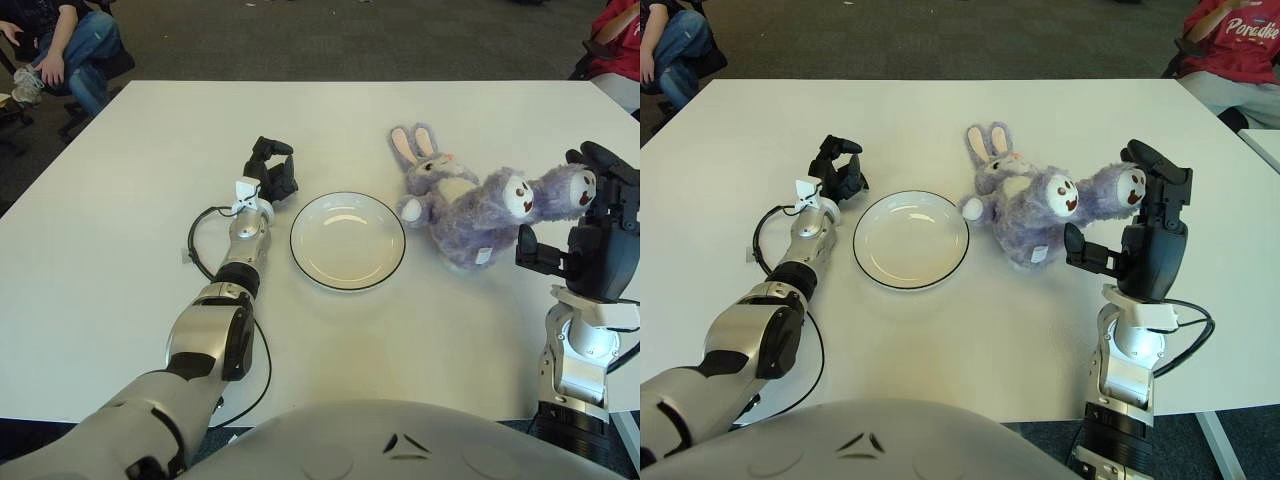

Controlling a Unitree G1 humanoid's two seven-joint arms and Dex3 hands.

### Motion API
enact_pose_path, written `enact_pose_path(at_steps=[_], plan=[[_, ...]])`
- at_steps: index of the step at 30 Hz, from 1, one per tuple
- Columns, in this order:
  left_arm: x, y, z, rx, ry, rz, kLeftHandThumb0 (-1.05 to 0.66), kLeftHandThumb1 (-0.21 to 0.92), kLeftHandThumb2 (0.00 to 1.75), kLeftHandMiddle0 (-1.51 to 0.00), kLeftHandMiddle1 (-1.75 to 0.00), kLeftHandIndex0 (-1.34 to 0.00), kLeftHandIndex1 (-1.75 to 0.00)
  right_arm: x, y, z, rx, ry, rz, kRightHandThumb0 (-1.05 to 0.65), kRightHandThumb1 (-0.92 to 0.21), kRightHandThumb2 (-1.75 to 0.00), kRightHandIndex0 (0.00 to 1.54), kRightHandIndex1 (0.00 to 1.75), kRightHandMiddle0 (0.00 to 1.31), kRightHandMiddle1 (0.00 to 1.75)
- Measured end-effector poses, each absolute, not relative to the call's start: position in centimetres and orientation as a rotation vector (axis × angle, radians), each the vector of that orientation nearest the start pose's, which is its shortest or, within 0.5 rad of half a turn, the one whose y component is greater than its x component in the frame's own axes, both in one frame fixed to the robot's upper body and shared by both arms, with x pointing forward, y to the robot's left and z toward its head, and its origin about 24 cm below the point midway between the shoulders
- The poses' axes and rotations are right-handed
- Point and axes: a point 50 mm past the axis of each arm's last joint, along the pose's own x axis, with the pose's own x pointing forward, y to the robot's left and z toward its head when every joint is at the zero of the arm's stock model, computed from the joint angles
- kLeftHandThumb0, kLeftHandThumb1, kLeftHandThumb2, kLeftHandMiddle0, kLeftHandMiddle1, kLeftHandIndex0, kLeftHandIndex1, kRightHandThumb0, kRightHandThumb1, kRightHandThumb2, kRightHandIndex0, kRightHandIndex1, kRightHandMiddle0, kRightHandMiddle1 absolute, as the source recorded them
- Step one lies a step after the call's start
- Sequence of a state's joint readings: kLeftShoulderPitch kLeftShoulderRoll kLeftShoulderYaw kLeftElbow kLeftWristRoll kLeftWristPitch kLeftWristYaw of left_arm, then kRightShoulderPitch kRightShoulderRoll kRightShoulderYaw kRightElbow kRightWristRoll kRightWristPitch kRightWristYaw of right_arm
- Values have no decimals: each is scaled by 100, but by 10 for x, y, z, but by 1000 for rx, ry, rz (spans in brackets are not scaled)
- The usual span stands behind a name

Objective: Put the doll into the plate.

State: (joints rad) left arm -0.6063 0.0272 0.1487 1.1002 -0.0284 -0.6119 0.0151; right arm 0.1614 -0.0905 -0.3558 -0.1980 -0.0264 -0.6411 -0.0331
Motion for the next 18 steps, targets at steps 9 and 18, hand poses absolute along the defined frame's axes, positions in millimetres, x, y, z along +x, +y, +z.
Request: enact_pose_path(at_steps=[9, 18], plan=[[338, 141, 25, -37, -88, 12, -38, 68, 86, -97, -175, -34, -175, 186, -238, 118, -294, -685, -317, -74, -46, -73, 0, 76, 0, 61], [338, 141, 25, -34, -86, 9, -38, 68, 86, -99, -175, -34, -175, 190, -232, 118, -375, -654, -330, -55, -25, -93, 0, 48, 0, 31]])
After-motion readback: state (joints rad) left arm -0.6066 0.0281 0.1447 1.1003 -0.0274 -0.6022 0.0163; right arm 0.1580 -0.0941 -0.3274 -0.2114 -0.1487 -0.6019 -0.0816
